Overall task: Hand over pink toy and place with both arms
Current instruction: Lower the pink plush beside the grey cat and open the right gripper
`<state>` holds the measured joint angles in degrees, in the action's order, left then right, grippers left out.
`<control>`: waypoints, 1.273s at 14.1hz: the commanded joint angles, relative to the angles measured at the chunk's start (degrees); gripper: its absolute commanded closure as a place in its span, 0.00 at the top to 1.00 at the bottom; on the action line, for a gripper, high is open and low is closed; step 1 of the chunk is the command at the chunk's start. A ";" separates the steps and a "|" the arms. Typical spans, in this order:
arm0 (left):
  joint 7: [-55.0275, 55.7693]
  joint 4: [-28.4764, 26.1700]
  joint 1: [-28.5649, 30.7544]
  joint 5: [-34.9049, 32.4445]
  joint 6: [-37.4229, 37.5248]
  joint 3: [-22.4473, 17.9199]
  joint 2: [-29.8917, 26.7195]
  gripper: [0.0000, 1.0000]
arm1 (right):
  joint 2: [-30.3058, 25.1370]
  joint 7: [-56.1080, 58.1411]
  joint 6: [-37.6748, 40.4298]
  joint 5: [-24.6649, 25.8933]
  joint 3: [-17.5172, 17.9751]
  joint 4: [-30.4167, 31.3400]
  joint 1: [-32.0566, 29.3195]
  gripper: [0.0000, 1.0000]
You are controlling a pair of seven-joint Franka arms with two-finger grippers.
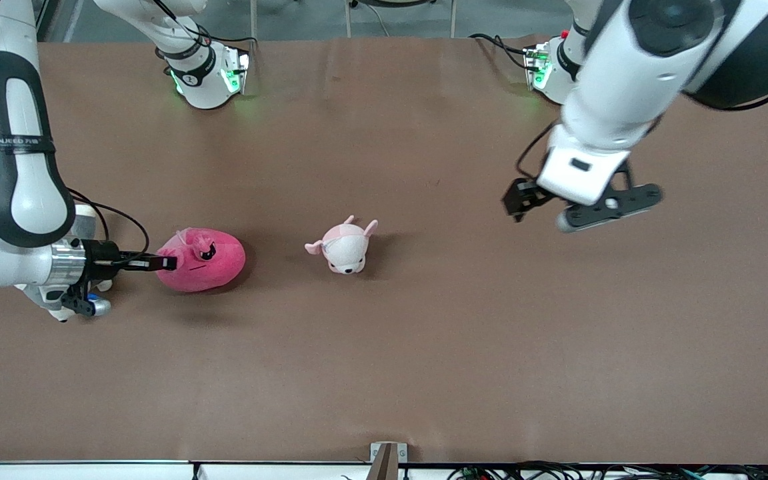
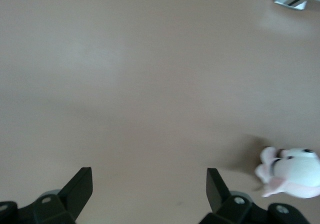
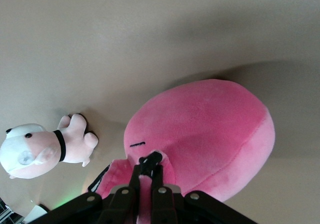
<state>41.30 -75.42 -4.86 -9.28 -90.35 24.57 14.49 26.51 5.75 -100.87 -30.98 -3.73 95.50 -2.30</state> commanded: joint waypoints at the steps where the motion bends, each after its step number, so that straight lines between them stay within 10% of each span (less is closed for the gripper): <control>1: -12.24 -1.91 0.72 1.45 5.17 -5.12 -5.94 1.00 | 1.61 1.55 -0.11 -1.10 0.83 -0.75 -1.39 0.34; 2: -16.82 -3.05 0.64 2.76 5.62 -7.84 -7.61 1.00 | 1.61 1.11 -1.68 -1.02 0.83 -0.84 -1.39 0.77; 3: -21.56 -4.72 0.38 4.34 5.63 -11.52 -9.72 1.00 | 1.35 1.02 -2.30 -0.41 0.74 -2.23 -1.39 1.00; 7: -30.92 -7.11 -0.06 6.64 8.07 -18.84 -13.25 1.00 | -0.40 -2.40 2.77 3.27 -1.97 -10.04 -1.30 1.00; 13: -35.41 -11.23 0.64 9.36 8.53 -21.23 -17.29 1.00 | -8.74 -12.56 4.55 26.20 -1.80 -14.81 4.40 1.00; 18: -35.41 -12.55 0.81 9.46 8.62 -20.96 -19.67 1.00 | -12.18 -12.98 4.90 28.43 -2.07 -18.23 3.72 1.00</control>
<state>6.75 -86.11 -4.24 -0.63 -81.78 3.50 -3.16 15.11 -8.79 -96.35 -3.72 -5.70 78.76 2.65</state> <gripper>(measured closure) 0.000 0.000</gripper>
